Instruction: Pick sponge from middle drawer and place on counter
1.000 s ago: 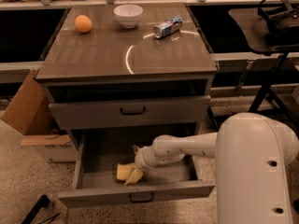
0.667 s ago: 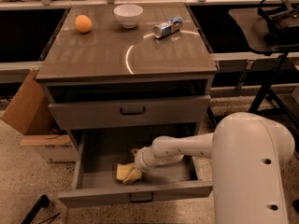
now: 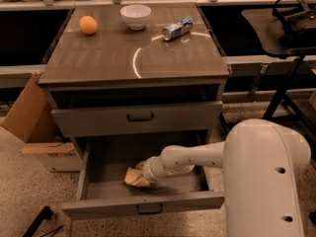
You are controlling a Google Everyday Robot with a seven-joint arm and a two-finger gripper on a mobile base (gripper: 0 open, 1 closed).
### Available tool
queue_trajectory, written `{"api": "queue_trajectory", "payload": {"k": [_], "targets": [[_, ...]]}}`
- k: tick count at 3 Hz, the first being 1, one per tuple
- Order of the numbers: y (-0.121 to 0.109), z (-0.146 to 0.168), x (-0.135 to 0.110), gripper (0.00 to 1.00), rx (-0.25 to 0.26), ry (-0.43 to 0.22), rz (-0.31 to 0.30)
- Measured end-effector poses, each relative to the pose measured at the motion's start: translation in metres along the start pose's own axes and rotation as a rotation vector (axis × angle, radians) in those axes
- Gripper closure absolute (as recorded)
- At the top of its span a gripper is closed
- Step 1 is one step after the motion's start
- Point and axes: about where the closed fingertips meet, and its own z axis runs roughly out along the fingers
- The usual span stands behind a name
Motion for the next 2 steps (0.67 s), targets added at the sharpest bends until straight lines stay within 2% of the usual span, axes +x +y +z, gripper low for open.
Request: {"api": "queue_trajectory", "payload": {"k": [1,2], "targets": [[0.0,-0.007,-0.003,0.89,0.005,-0.015,-0.011],[-0.001,-0.023,-0.01,1.0,-0.012,-0.097,-0.031]]}}
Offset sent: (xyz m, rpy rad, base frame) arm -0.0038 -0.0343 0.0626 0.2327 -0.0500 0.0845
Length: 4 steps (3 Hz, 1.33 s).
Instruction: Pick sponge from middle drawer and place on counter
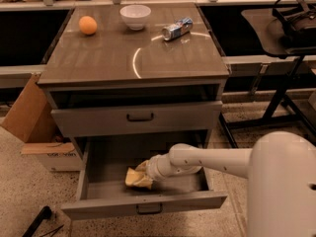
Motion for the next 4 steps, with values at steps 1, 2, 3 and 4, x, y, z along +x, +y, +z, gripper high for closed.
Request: {"api": "queue_trajectory", "payload": {"k": [1,2,3,4], "targets": [[-0.001,-0.042,-0.014,1.0,-0.02,-0.121,-0.048],[-0.002,-0.089,-0.026,1.0,-0.027,-0.221,-0.111],[-0.005,-0.124,-0.038,1.0,-0.015,-0.28,-0.166],[-0.012,-0.154,-0.049,1.0,0.007,-0.32,-0.216]]}}
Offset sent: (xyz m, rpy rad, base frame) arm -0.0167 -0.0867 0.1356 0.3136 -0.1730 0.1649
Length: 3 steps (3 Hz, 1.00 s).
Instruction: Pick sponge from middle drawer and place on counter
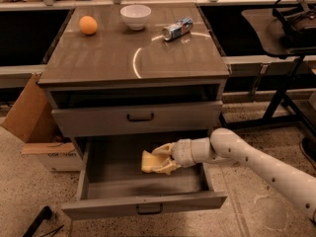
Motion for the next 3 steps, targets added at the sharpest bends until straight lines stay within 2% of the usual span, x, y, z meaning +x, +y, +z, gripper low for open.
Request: {"api": "queue_trajectory", "payload": {"k": [1,2,3], "targets": [[0.0,-0.002,-0.003,1.0,-0.001,0.0,-0.01],[-0.001,-0.011,-0.025,1.0,0.0,0.01,-0.063],[-0.001,-0.038,-0.075,1.0,0.007,0.032,-0.169]]}}
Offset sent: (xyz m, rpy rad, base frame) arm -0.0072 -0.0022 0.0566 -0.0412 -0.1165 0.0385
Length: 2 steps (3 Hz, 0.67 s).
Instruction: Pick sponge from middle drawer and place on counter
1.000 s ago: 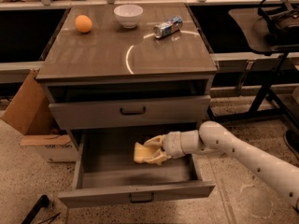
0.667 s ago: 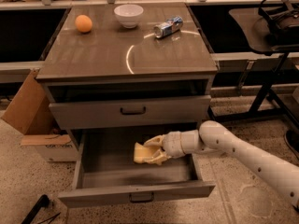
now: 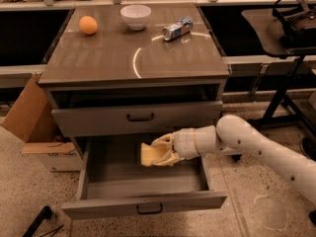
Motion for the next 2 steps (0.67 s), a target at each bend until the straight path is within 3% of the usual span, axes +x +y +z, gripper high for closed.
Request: {"api": "queue_trajectory", "payload": {"k": [2], "targets": [[-0.031,-0.067,-0.103,1.0,0.041,0.041,-0.2]]}}
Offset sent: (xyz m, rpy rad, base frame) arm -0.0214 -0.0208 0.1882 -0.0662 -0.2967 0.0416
